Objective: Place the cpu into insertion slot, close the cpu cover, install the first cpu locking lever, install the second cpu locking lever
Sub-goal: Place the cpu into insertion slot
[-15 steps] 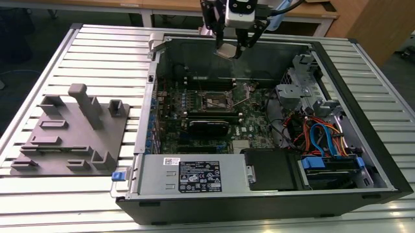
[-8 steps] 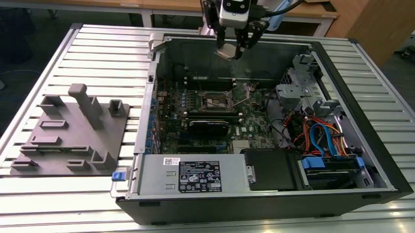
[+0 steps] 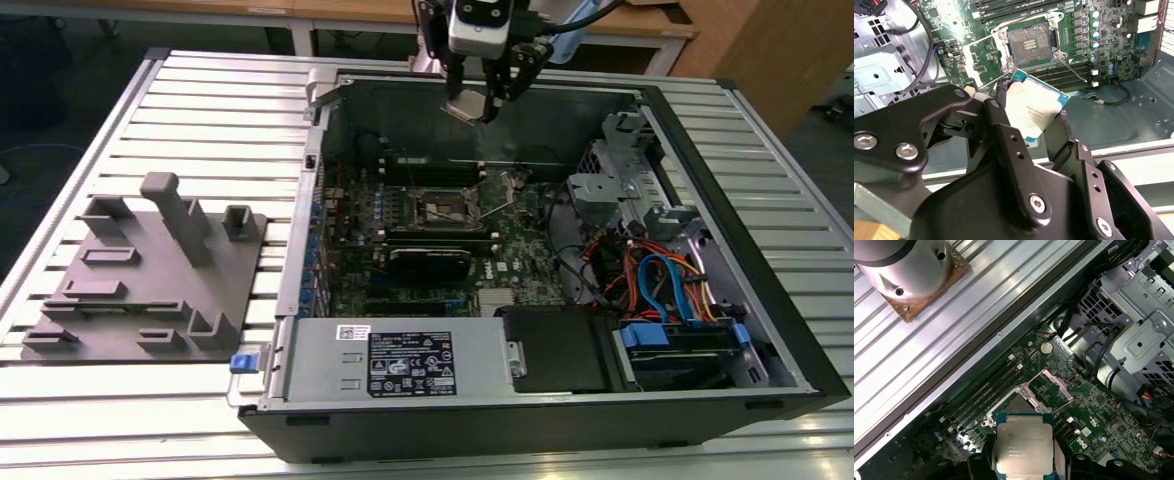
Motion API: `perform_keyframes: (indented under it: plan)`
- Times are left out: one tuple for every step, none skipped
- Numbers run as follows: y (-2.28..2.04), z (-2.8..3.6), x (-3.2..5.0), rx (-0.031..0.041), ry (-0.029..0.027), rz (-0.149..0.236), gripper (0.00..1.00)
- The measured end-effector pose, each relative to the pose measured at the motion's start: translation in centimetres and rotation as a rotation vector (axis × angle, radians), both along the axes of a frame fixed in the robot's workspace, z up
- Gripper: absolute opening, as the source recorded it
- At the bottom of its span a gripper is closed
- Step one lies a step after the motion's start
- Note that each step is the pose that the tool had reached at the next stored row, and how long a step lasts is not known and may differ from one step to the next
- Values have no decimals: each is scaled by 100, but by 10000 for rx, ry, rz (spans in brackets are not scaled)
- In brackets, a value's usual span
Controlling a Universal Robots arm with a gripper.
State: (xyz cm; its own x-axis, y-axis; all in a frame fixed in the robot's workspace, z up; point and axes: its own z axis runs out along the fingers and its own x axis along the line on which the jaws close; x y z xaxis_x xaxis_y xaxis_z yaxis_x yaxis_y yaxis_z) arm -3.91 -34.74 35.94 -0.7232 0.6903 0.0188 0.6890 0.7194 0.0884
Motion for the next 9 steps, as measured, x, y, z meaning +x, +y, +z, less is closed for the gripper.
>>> perform_keyframes:
  plan:
    - [0, 0, 0, 0, 0, -46, 54]
    - [0, 0, 0, 1, 0, -107, 54]
    - [0, 0, 0, 0, 0, -174, 54]
    - [0, 0, 0, 0, 0, -255, 54]
    - [0, 0, -1, 0, 0, -355, 54]
    - [0, 0, -1, 0, 0, -460, 54]
    - [0, 0, -1, 0, 0, -576, 54]
    - [0, 0, -1, -1, 0, -720, 54]
    - [0, 0, -1, -1, 0, -878, 54]
